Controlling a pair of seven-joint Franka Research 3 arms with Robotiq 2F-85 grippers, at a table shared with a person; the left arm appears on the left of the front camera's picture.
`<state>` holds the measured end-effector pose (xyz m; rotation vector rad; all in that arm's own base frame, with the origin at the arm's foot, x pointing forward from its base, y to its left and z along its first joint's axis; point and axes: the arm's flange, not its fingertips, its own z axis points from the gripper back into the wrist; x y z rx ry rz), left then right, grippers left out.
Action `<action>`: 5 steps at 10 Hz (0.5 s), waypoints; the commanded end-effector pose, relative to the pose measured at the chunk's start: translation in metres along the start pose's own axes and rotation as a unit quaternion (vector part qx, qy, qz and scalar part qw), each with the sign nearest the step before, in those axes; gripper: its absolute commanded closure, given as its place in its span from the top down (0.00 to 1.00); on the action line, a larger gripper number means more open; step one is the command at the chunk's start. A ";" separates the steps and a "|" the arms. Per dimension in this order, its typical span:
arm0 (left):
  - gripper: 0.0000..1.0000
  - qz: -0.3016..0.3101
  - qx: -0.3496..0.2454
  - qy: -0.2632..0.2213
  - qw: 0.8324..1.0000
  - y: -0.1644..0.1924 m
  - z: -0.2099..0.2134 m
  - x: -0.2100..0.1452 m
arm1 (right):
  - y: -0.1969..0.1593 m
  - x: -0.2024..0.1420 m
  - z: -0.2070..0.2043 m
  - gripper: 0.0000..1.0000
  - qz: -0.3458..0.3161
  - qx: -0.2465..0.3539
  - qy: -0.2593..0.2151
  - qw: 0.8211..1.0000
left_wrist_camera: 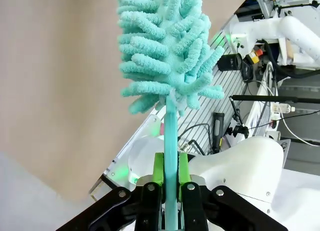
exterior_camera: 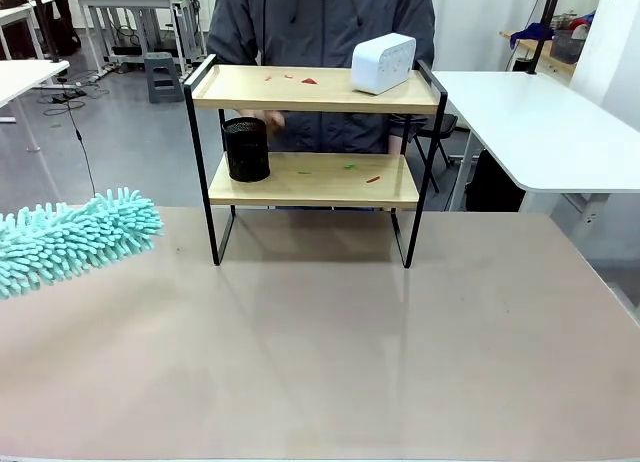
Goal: Clean the shelf.
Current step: Clean the specific tier of the Shelf with the Duster once objects are removed.
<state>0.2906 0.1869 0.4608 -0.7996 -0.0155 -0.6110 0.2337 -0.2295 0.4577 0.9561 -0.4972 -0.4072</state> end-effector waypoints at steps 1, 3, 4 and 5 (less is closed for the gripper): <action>0.00 0.001 -0.010 -0.011 1.000 -0.003 0.002 0.001 | 0.001 0.002 0.000 1.00 0.012 0.011 -0.006 1.000; 0.00 0.001 -0.010 -0.011 1.000 -0.003 0.002 0.001 | 0.001 0.002 0.000 1.00 0.012 0.011 -0.006 1.000; 0.00 0.001 -0.010 -0.011 1.000 -0.003 0.002 0.001 | 0.001 0.002 0.000 1.00 0.012 0.011 -0.006 1.000; 0.00 0.001 -0.010 -0.011 1.000 -0.003 0.002 0.001 | 0.001 0.002 0.000 1.00 0.012 0.011 -0.006 1.000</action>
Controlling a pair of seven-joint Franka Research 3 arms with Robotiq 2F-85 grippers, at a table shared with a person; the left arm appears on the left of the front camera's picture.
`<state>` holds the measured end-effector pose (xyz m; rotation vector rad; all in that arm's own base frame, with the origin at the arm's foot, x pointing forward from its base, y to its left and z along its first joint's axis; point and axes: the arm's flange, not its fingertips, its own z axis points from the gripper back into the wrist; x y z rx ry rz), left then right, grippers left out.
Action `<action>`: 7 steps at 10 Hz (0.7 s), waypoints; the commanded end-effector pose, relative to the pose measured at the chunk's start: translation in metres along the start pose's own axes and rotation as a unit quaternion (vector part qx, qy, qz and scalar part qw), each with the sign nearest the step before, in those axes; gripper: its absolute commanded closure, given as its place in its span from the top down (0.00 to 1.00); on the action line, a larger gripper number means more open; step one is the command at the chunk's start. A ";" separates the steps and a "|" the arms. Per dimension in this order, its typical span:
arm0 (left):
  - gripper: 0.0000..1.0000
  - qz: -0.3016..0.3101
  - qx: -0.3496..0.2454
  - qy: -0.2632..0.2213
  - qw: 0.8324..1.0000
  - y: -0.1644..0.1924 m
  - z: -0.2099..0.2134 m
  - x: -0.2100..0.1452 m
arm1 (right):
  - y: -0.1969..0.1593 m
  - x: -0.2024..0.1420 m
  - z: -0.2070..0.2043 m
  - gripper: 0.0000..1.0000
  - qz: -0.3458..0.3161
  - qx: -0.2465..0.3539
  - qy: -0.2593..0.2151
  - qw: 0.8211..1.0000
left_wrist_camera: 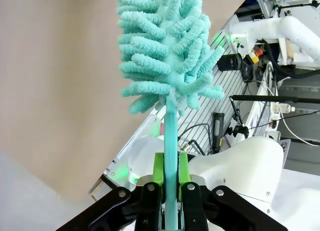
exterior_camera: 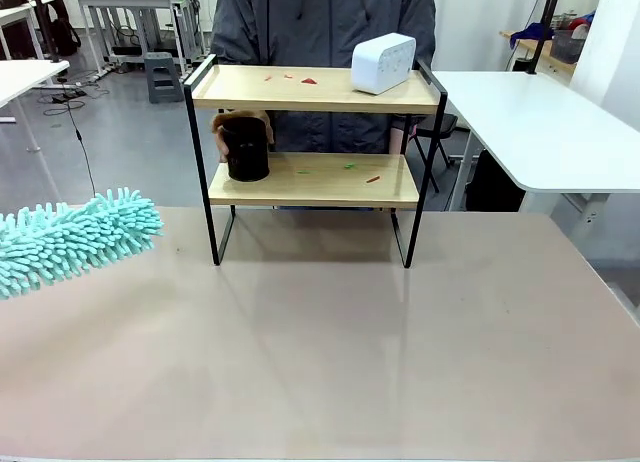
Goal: Clean the shelf.
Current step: Clean the specific tier of the Shelf with the Duster once objects are removed.
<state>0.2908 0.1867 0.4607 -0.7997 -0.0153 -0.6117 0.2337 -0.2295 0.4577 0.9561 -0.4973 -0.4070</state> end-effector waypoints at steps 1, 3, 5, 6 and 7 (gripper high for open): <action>0.00 0.001 -0.010 -0.011 1.000 -0.003 0.002 0.000 | 0.001 0.002 0.000 1.00 0.012 0.011 -0.006 1.000; 0.00 0.001 -0.010 -0.011 1.000 -0.003 0.002 0.000 | 0.001 0.002 0.000 1.00 0.012 0.011 -0.006 1.000; 0.12 -0.014 0.025 0.054 0.998 -0.022 -0.011 0.002 | 0.001 0.002 0.000 1.00 0.012 0.011 -0.006 1.000; 0.12 -0.039 0.044 0.094 0.994 -0.051 -0.024 0.008 | 0.001 0.002 0.000 1.00 0.012 0.011 -0.006 1.000; 0.12 -0.050 0.063 0.118 0.990 -0.082 -0.038 0.022 | 0.001 0.002 0.000 1.00 0.012 0.011 -0.006 1.000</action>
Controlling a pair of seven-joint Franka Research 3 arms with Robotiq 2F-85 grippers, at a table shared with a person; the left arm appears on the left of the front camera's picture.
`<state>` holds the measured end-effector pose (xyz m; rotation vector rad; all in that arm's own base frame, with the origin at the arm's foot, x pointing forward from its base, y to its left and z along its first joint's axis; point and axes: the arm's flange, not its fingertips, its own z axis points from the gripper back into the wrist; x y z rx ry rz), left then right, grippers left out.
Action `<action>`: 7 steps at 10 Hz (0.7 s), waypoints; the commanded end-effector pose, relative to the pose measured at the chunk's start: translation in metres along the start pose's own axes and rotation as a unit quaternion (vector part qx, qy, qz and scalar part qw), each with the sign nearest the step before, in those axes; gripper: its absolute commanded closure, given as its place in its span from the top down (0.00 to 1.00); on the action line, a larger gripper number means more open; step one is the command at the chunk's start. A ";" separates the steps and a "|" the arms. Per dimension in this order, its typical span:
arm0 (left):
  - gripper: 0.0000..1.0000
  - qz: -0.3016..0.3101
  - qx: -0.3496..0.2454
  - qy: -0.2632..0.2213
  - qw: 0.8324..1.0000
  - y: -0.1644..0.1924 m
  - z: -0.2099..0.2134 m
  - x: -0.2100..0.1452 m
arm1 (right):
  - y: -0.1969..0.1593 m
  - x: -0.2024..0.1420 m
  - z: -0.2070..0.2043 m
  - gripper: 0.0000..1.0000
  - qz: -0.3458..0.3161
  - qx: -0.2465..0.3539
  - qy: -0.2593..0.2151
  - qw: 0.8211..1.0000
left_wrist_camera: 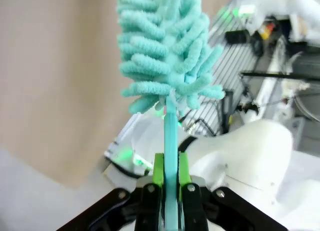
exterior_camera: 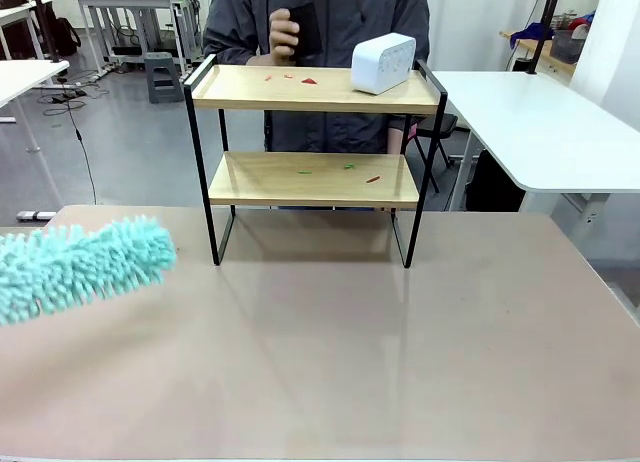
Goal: Clean the shelf.
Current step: Clean the specific tier of the Shelf with the Duster once objects are removed.
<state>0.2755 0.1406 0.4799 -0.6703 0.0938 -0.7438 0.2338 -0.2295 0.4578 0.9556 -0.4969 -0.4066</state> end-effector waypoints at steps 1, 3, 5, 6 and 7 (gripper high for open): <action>0.12 -0.018 0.056 0.022 0.998 -0.078 -0.031 0.049 | 0.001 0.002 0.000 1.00 0.012 0.012 -0.006 1.000; 0.12 0.025 0.098 0.000 0.995 -0.125 -0.063 0.112 | 0.001 0.002 0.000 1.00 0.012 0.012 -0.006 1.000; 0.12 0.127 0.046 -0.180 0.974 -0.165 -0.093 0.174 | 0.001 0.002 0.000 1.00 0.012 0.012 -0.006 1.000; 0.12 0.156 0.030 -0.210 0.965 -0.175 -0.103 0.193 | 0.001 0.002 0.000 1.00 0.012 0.012 -0.006 1.000; 0.12 0.175 0.014 -0.201 0.964 -0.181 -0.112 0.201 | 0.001 0.002 0.000 1.00 0.012 0.012 -0.006 1.000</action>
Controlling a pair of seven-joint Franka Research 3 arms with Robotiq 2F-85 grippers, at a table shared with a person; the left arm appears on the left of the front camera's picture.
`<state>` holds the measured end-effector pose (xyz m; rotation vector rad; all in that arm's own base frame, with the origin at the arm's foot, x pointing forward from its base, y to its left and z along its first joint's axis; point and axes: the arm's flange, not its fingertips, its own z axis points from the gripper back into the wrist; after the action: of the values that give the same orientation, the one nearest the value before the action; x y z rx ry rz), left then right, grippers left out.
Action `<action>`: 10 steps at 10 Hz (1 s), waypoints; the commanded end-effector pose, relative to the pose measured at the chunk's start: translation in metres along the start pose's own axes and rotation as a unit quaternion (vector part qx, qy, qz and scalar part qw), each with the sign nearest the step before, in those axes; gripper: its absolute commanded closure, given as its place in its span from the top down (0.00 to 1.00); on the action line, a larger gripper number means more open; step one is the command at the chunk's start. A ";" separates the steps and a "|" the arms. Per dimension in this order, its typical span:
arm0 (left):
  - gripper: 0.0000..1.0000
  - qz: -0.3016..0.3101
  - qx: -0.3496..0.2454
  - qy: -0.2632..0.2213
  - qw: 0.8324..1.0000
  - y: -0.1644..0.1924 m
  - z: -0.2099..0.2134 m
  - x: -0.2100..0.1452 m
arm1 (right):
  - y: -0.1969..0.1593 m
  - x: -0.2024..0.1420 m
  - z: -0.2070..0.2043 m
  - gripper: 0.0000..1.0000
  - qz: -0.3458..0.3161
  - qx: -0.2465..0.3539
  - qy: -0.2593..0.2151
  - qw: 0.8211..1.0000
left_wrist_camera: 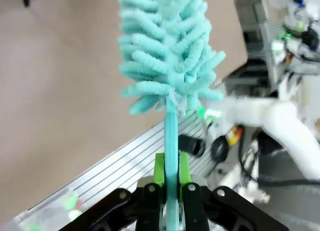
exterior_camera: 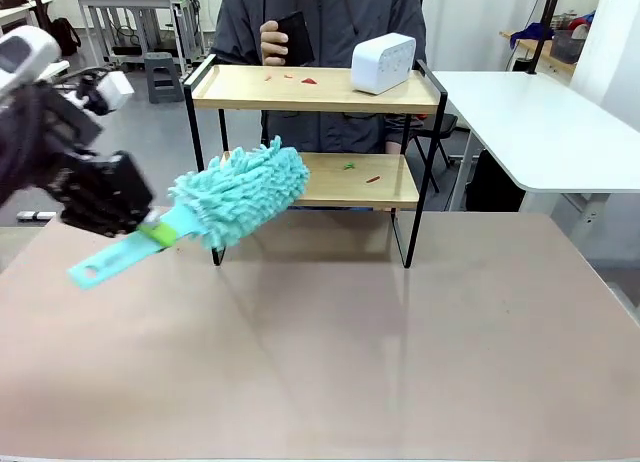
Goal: Clean the shelf.
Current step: Clean the specific tier of the Shelf with the Duster once objects are removed.
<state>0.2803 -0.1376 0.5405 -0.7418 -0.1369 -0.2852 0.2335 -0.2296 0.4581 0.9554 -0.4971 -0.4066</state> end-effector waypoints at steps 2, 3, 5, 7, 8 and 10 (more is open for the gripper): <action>0.12 -0.039 0.011 0.034 0.999 0.011 0.016 -0.011 | 0.001 0.002 -0.001 1.00 0.012 0.012 -0.006 1.000; 0.12 -0.039 0.011 0.034 0.999 0.011 0.016 -0.011 | 0.001 0.002 -0.001 1.00 0.012 0.012 -0.006 1.000; 0.12 -0.012 -0.002 -0.003 1.000 0.004 -0.001 -0.013 | 0.001 0.002 -0.001 1.00 0.012 0.012 -0.006 1.000; 0.12 0.005 0.024 -0.032 0.999 0.002 -0.015 0.004 | 0.001 0.002 -0.001 1.00 0.012 0.012 -0.006 1.000; 0.12 0.029 0.039 -0.067 0.997 0.001 -0.020 0.019 | 0.001 0.002 -0.001 1.00 0.012 0.012 -0.006 1.000; 0.12 0.043 0.060 -0.145 0.987 -0.007 -0.028 0.043 | 0.001 0.002 -0.001 1.00 0.012 0.012 -0.006 1.000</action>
<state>0.3099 -0.1521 0.5332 -0.6697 -0.3222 -0.1414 0.2333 -0.2297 0.4580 0.9555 -0.4972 -0.4068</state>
